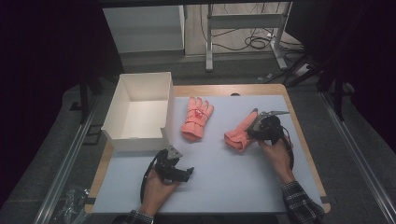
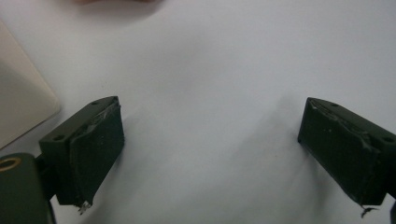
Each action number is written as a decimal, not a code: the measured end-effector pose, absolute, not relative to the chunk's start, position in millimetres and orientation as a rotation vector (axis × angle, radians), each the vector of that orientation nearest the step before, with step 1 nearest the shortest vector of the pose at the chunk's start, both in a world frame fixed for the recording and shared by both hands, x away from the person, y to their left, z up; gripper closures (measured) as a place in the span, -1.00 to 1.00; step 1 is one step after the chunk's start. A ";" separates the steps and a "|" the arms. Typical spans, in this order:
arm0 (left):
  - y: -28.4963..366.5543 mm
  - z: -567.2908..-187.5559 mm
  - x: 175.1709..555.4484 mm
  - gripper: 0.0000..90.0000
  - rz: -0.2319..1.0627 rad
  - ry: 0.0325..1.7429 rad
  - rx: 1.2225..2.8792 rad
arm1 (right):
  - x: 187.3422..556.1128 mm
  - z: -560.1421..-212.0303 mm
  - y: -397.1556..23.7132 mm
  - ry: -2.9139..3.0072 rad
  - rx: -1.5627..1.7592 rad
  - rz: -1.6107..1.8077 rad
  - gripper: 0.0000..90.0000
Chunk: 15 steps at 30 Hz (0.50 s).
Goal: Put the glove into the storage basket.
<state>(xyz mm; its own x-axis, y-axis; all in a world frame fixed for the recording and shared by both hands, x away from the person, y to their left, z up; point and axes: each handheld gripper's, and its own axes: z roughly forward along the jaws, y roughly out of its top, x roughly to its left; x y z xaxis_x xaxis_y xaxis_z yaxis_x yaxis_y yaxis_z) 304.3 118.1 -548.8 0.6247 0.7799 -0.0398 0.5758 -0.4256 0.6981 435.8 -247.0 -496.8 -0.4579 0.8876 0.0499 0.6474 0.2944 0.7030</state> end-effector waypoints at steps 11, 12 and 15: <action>118.2 -548.8 304.3 -0.85 0.380 1.056 2.156 | 438.4 -503.6 -239.3 2.241 1.421 0.905 0.49; 118.2 -548.8 304.3 -0.85 0.380 1.056 2.156 | 437.7 -503.6 -238.5 2.236 1.410 0.896 0.58; 118.3 -548.7 304.4 -0.84 0.382 1.054 2.158 | 436.9 -504.3 -239.6 2.224 1.392 0.902 0.76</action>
<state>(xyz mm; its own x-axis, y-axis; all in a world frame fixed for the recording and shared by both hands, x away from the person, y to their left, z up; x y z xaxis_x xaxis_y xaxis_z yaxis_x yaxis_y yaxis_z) 304.4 118.3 -548.7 0.6261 0.7789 -0.0375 0.5742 -0.4279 0.6980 436.9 -239.6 -504.3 -0.4470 0.8941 0.0277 0.6607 0.3091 0.6840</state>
